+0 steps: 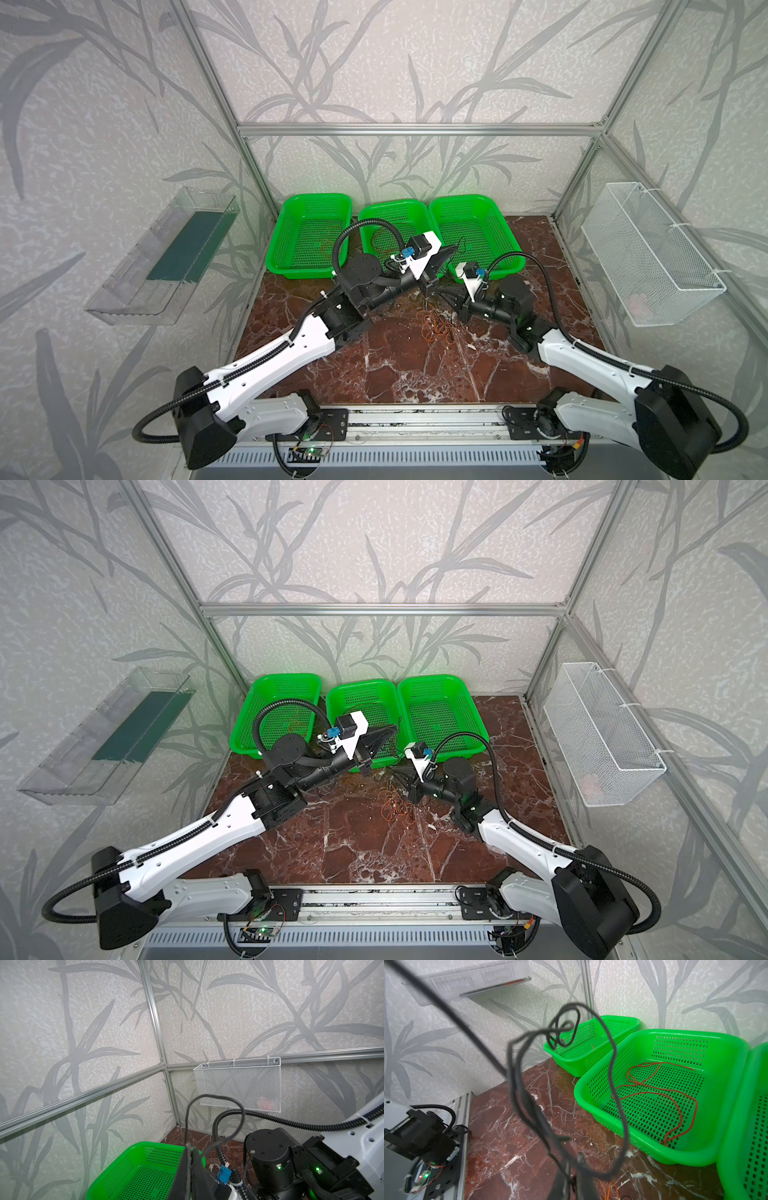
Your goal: Untangle the cables
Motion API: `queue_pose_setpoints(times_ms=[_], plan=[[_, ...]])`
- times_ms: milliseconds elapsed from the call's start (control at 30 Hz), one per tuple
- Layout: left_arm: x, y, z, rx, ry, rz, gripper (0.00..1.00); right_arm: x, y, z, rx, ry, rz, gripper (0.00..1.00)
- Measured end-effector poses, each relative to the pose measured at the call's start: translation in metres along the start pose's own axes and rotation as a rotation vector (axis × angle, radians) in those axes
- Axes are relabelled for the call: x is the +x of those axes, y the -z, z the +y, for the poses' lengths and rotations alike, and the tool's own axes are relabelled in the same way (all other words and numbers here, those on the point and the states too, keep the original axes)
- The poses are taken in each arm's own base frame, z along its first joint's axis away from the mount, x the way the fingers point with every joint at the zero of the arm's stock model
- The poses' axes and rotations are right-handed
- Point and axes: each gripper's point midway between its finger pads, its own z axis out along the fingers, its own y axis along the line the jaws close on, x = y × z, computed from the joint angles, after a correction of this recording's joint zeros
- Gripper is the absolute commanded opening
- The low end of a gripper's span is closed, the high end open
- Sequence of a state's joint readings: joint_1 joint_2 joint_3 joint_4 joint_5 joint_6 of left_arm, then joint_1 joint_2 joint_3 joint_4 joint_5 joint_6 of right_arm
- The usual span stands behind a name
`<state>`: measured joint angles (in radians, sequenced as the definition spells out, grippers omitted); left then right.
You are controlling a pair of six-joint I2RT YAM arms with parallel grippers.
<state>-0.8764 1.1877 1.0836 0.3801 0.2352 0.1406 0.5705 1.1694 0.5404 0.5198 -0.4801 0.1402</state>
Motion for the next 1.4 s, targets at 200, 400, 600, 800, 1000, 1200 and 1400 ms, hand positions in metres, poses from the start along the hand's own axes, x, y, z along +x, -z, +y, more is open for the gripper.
queue_pose_setpoints(times_ms=[200,400,600,800,1000,1200,1400], plan=[[-0.023,-0.001,0.01,-0.043,-0.043,-0.03,0.0,0.014,0.0,-0.009,0.046,0.002,0.034,0.0],[-0.056,0.001,0.022,-0.087,-0.093,-0.084,0.0,0.063,0.002,-0.028,0.133,-0.043,0.151,0.0],[-0.053,0.002,0.028,-0.106,-0.112,-0.065,0.0,0.093,0.006,-0.038,0.187,-0.06,0.253,0.0],[-0.051,0.003,0.034,-0.119,-0.131,-0.047,0.0,0.108,0.012,-0.044,0.224,-0.051,0.317,0.0],[-0.075,0.006,0.042,-0.136,-0.168,-0.077,0.0,0.124,0.021,-0.054,0.29,-0.045,0.386,0.0],[-0.102,0.013,0.055,-0.159,-0.201,-0.117,0.0,0.133,0.026,-0.06,0.329,-0.046,0.415,0.05],[-0.099,0.012,0.053,-0.131,-0.195,-0.109,0.0,0.115,0.03,-0.053,0.304,0.01,0.374,0.54]])
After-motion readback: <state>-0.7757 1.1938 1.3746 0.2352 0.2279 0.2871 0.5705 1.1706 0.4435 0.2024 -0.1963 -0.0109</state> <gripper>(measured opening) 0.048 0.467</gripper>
